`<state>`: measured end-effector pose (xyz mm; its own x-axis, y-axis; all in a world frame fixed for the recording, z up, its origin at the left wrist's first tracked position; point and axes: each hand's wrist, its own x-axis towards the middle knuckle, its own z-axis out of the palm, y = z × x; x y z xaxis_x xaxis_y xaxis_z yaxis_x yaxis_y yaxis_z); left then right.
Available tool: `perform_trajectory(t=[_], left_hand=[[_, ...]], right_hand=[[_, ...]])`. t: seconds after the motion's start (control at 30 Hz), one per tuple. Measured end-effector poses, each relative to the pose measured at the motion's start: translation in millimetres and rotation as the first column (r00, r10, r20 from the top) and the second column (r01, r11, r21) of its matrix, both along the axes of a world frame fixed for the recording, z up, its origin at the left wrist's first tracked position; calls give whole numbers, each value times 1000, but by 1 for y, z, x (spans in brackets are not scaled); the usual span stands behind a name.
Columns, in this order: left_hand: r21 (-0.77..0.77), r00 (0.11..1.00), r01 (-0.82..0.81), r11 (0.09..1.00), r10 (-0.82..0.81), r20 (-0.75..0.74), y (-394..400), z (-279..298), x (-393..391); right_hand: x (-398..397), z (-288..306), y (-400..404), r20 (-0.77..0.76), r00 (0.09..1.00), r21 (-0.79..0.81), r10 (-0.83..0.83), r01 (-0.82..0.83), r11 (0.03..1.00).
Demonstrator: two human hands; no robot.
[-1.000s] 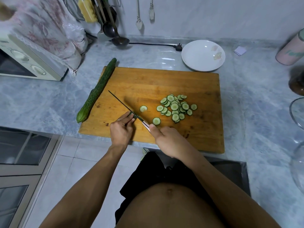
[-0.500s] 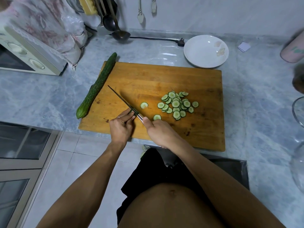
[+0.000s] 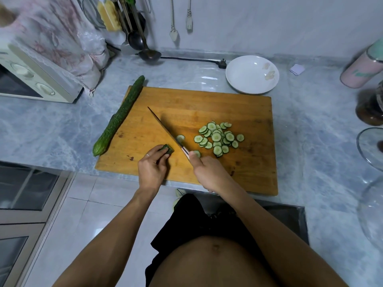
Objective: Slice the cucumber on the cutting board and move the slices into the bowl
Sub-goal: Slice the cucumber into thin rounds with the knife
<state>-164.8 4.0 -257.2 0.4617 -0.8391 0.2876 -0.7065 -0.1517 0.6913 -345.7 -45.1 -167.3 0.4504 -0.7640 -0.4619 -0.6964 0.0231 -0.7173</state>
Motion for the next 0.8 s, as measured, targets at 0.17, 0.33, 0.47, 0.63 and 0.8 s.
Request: perform_trajectory(t=[0.17,0.33,0.47,0.63,0.8], left_hand=[[38,1000,-20,999,20,-3,-1,1,2],[50,1000,-20,999,21,-23,0,0,0],[77,999,-34,996,37,-31,-1,0,1],[88,1000,-11,996,12,-8,0,1,2],[115,998,41,993,-48,52,3,3,3]], right_hand=[[-5,7,12,1,998,-26,62,-62,998],[-6,7,22,-8,994,-50,104,-105,993],[-9,8,27,-9,993,-56,121,-121,991],[-8,10,26,-9,992,-42,123,-124,991],[3,6,21,-9,996,-22,94,-94,995]])
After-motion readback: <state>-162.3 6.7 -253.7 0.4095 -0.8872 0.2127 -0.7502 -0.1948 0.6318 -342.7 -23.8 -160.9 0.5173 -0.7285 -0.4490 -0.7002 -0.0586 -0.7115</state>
